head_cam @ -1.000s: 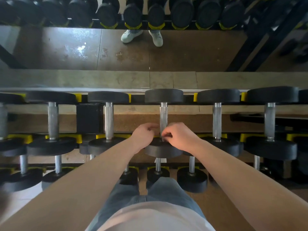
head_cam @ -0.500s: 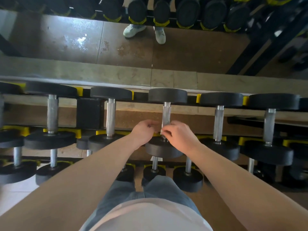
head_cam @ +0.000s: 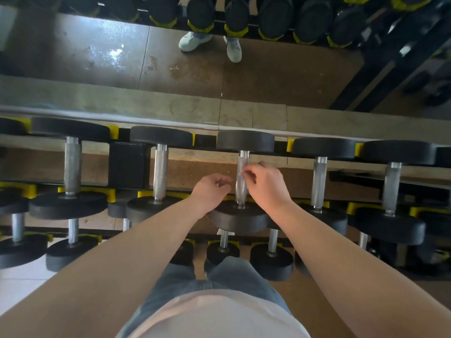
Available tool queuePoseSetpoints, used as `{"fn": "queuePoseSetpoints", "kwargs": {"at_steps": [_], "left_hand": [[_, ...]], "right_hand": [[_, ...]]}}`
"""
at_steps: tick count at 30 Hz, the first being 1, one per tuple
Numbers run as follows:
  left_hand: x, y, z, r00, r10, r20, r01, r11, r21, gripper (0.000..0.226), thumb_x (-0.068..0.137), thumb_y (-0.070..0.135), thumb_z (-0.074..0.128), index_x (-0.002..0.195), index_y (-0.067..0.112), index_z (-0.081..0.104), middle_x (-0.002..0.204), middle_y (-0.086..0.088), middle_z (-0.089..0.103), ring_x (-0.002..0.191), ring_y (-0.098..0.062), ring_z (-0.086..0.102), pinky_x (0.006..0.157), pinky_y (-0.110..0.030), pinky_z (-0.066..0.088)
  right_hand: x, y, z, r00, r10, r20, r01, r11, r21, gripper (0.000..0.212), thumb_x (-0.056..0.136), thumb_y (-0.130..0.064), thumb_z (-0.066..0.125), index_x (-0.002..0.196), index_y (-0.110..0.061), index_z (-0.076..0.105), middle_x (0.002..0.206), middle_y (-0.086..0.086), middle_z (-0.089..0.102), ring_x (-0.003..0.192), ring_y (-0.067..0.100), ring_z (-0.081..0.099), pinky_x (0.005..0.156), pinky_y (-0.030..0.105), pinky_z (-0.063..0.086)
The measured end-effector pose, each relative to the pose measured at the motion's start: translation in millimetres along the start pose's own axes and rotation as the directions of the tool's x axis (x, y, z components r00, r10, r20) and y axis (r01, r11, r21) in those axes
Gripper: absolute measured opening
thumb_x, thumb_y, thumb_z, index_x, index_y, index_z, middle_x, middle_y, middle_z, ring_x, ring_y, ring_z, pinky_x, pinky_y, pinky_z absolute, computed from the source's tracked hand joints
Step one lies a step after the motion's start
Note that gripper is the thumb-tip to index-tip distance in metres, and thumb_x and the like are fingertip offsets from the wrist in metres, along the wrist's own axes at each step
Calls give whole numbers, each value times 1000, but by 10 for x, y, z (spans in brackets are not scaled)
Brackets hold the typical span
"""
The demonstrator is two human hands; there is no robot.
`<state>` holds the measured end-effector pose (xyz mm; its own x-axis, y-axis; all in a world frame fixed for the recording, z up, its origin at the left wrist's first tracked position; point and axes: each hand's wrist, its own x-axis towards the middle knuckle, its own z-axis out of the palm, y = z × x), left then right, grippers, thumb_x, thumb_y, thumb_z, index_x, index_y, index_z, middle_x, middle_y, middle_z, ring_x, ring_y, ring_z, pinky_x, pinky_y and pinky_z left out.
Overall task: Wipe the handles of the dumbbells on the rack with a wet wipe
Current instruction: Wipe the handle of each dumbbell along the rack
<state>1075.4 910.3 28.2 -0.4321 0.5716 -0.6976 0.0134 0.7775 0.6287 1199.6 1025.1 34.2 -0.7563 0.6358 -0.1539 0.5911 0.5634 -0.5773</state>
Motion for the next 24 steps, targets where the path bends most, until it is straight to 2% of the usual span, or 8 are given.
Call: {"fn": "queuePoseSetpoints", "kwargs": {"at_steps": [3,4,9,12,14,17,20,24], "left_hand": [[13,-4,-12,1000,-22,13,22,998,-52,17,101,24,61,114,33,67,130,0,65,116,-16,60,95,-29,50],[14,-3,-10,999,-31,22,32,997,-63,16,100,24,62,111,35,66,127,0,66,111,-16,62,95,-31,53],[-15,22,26,995,-94,41,98,991,-89,16,99,27,62,100,43,65,125,3,67,111,-19,63,100,-45,56],[-12,42,26,992,-122,38,125,987,-99,16,99,26,62,103,40,68,123,2,68,109,-20,65,97,-44,57],[-3,72,35,992,-129,13,130,987,-98,17,101,24,59,105,39,68,121,2,69,110,-22,65,98,-43,57],[-7,128,48,995,-103,-14,102,993,-64,19,104,23,54,111,35,67,122,2,67,110,-22,63,92,-38,55],[-19,162,59,997,-79,-15,78,995,-67,18,103,22,54,102,38,62,122,2,69,112,-23,64,98,-42,54],[-30,163,51,998,-69,-9,68,995,-78,18,103,22,54,101,38,62,121,3,69,109,-18,62,100,-43,53]], "right_hand": [[-248,71,-29,936,182,303,-184,983,-23,15,99,-26,64,111,-21,69,102,-6,69,89,4,64,86,27,56],[-286,96,-12,908,238,345,-242,970,-32,14,99,-28,63,111,-22,68,100,-7,68,88,3,63,84,26,55],[-99,63,82,900,397,177,-424,893,151,10,102,-28,59,108,-23,66,96,-9,64,84,1,61,66,15,44],[103,46,105,849,527,38,-495,768,407,9,102,-26,59,107,-24,67,101,-4,69,87,10,68,77,28,59],[217,19,65,804,594,-19,-504,698,509,11,102,-25,60,109,-23,68,102,-3,71,90,14,70,86,38,61],[237,-20,42,840,540,-54,-466,769,437,14,101,-20,60,111,-19,70,100,-6,68,93,12,66,89,33,57],[56,-64,79,912,409,-8,-380,854,355,22,104,-24,56,118,-16,71,99,-7,66,90,8,64,84,23,51],[23,-28,42,906,422,19,-400,843,361,26,101,-29,61,121,-17,72,107,-6,71,92,5,62,83,20,46]]}}
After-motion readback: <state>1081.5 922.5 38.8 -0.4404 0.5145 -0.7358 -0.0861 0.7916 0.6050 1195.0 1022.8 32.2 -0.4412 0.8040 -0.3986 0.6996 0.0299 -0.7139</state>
